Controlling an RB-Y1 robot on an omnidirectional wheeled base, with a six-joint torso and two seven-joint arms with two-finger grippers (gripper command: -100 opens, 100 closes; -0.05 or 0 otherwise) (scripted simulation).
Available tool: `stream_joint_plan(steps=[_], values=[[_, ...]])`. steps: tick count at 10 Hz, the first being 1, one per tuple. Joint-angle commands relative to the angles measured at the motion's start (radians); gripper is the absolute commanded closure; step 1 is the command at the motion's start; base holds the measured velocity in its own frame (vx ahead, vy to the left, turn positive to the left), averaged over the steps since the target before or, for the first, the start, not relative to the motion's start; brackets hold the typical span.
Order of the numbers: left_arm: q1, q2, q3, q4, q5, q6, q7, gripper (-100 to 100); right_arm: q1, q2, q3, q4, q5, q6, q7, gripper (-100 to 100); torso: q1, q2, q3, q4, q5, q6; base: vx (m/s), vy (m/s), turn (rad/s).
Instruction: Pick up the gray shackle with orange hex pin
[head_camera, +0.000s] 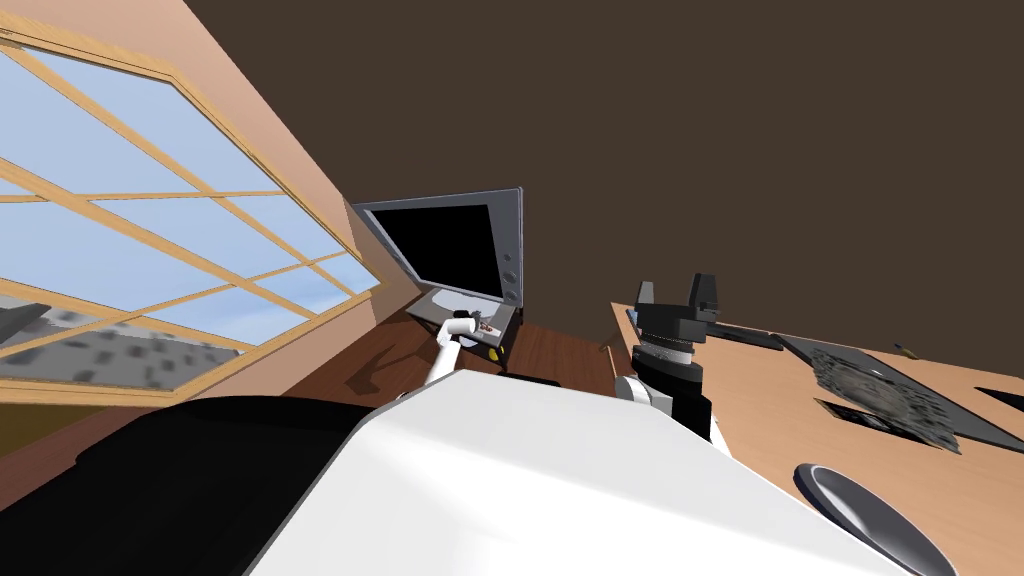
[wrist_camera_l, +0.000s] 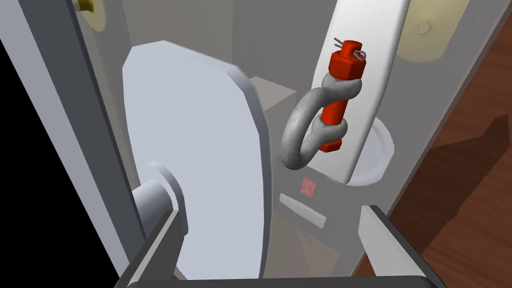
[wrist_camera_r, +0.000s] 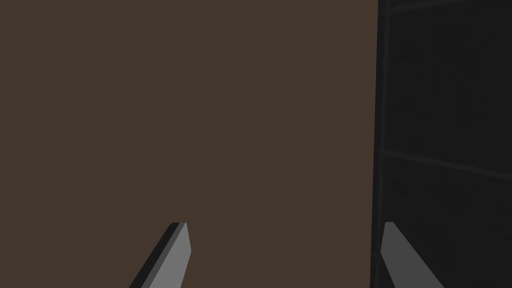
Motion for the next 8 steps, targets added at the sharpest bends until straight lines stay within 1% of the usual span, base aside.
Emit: stream_joint_plan(steps=[1,2,4,5,6,7,8], values=[[-0.009,-0.009,0.008,0.031,-0.012,0.032,-0.002,-100,0.000,0.000,0.000,0.000,0.000,0.000,0.000,0,0.000,0.000,0.000,0.000,0.000,0.000,0.031,-0.022,-0.053],[-0.022,-0.010,0.019,0.060,-0.015,0.063,-0.005,-100,0.000,0.000,0.000,0.000,0.000,0.000,0.000,0,0.000,0.000,0.000,0.000,0.000,0.000,0.045,-0.016,-0.099],[-0.034,-0.012,0.029,0.084,-0.018,0.088,-0.008,-100,0.000,0.000,0.000,0.000,0.000,0.000,0.000,0,0.001,-0.001,-0.001,0.000,0.000,0.000,0.052,-0.004,-0.042],[-0.033,-0.010,0.026,0.083,-0.016,0.073,-0.007,-100,0.000,0.000,0.000,0.000,0.000,0.000,0.000,0,0.001,-0.001,-0.001,0.000,0.000,0.000,0.002,-0.005,0.012],[-0.034,-0.010,0.026,0.085,-0.017,0.076,-0.007,0,0.000,0.000,0.000,0.000,0.000,0.000,0.000,0,0.001,0.001,0.000,0.000,0.000,0.000,0.000,0.000,0.000],[-0.084,0.010,0.011,0.135,-0.007,0.036,0.014,-100,0.000,0.000,0.000,0.000,0.000,0.000,0.000,0,0.002,0.002,0.001,0.000,0.000,0.000,-0.042,0.013,-0.094],[-0.085,0.010,0.011,0.151,-0.007,0.036,0.014,-100,0.000,0.000,0.000,0.000,0.000,0.000,0.000,0,0.002,0.004,0.002,0.001,0.000,0.000,-0.049,0.018,-0.057]])
